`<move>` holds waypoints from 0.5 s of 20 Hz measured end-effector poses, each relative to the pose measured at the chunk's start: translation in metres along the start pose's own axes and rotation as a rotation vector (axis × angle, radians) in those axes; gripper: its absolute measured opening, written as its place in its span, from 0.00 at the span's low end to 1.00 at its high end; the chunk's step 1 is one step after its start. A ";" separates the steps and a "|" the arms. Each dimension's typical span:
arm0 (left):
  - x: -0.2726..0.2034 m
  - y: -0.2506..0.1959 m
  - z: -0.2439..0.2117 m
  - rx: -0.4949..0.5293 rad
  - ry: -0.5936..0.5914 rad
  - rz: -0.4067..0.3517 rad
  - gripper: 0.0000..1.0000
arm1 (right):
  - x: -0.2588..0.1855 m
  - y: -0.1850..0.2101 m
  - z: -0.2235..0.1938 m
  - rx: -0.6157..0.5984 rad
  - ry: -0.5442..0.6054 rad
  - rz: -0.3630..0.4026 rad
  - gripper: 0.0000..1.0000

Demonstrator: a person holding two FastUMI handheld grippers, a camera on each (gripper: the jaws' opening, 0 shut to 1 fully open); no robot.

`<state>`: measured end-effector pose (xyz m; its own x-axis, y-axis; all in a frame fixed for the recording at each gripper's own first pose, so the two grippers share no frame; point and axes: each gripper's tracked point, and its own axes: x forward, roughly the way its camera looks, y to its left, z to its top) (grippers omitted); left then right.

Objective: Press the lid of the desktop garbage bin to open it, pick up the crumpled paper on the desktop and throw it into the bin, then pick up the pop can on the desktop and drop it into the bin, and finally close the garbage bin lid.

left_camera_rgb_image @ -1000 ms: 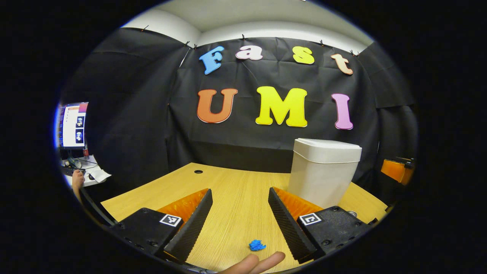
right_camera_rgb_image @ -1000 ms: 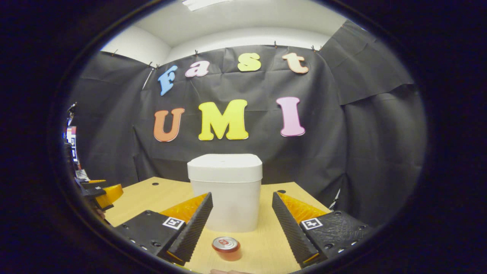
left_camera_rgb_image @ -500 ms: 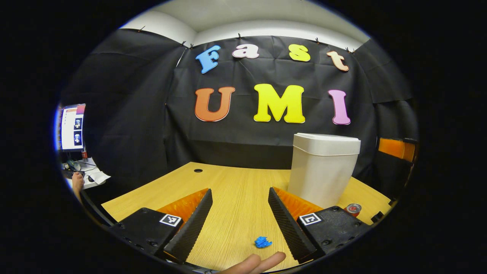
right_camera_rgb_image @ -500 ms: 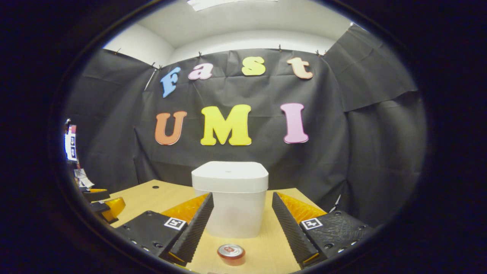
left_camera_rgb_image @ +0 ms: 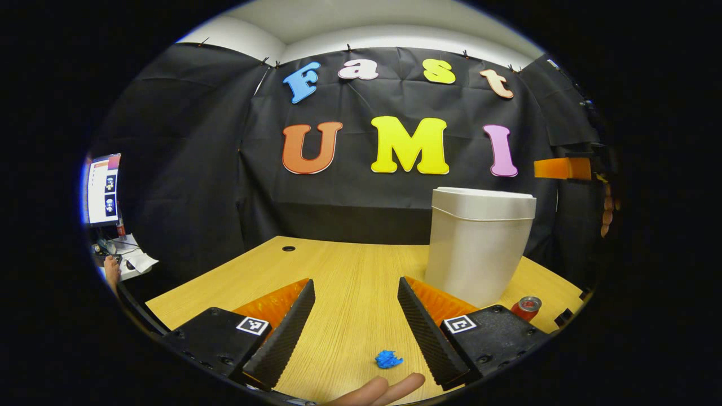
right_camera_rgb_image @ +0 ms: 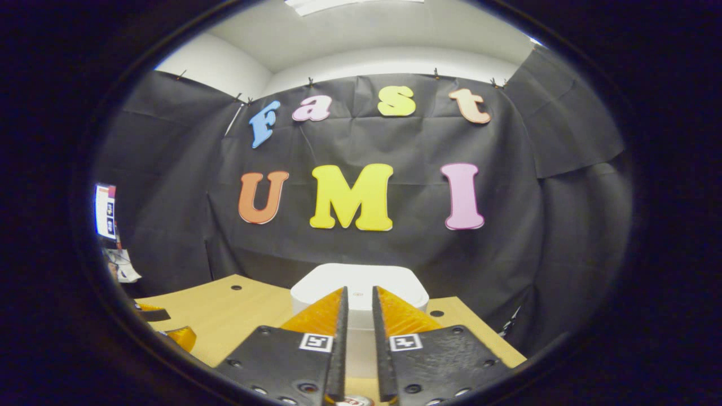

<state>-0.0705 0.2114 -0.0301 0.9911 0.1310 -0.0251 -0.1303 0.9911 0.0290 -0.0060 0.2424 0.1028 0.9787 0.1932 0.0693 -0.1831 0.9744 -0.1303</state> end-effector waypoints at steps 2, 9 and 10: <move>0.002 -0.002 -0.003 0.015 0.004 0.004 0.96 | 0.023 0.000 -0.001 -0.036 0.003 -0.026 0.05; 0.006 -0.008 -0.009 0.044 0.007 -0.003 0.97 | 0.063 0.004 -0.025 0.013 0.106 -0.016 0.00; 0.007 -0.008 -0.010 0.042 0.009 -0.002 0.97 | 0.066 0.001 -0.022 0.024 0.096 -0.025 0.00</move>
<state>-0.0625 0.2046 -0.0406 0.9910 0.1291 -0.0346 -0.1265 0.9894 0.0708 0.0608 0.2534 0.0857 0.9871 0.1581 -0.0235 -0.1597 0.9815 -0.1058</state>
